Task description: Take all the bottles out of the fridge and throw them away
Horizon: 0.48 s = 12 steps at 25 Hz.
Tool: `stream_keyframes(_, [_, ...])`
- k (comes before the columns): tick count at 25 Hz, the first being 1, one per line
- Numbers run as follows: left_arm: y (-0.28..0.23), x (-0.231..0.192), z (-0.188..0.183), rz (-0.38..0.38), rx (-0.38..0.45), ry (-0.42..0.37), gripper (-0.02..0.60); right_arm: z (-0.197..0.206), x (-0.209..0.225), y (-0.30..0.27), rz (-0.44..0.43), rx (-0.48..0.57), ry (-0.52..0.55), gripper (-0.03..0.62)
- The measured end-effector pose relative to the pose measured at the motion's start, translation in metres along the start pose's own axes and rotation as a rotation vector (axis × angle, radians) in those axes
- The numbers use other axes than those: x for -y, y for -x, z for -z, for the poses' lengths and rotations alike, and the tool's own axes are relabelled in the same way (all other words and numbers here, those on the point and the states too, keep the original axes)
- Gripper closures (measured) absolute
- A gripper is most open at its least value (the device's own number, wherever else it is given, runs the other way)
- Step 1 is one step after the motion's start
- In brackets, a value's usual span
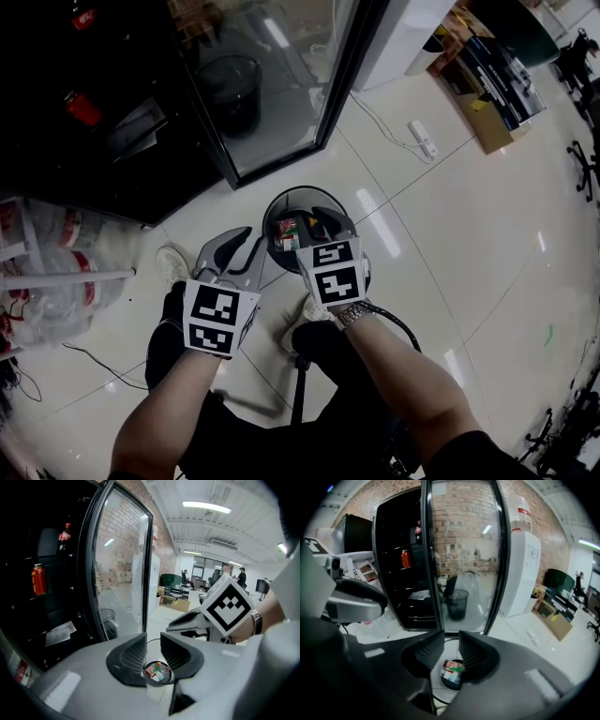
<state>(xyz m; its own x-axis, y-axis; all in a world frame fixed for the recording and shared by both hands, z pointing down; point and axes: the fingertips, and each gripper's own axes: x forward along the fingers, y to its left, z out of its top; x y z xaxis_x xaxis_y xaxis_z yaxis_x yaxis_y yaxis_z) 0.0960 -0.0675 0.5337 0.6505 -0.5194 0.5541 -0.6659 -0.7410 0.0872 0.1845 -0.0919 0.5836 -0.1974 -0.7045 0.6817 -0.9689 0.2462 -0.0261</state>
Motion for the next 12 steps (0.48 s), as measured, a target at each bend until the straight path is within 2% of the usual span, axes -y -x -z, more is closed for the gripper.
stream_keyframes(7, [0.038, -0.022, -0.032, -0.053, 0.058, -0.015, 0.491, -0.059, -0.036, 0.019, -0.038, 0.086, 0.066, 0.491])
stream_keyframes(12, [0.081, -0.069, -0.067, -0.135, 0.126, -0.023, 0.491, -0.135, -0.072, 0.023, -0.067, 0.188, 0.139, 0.469])
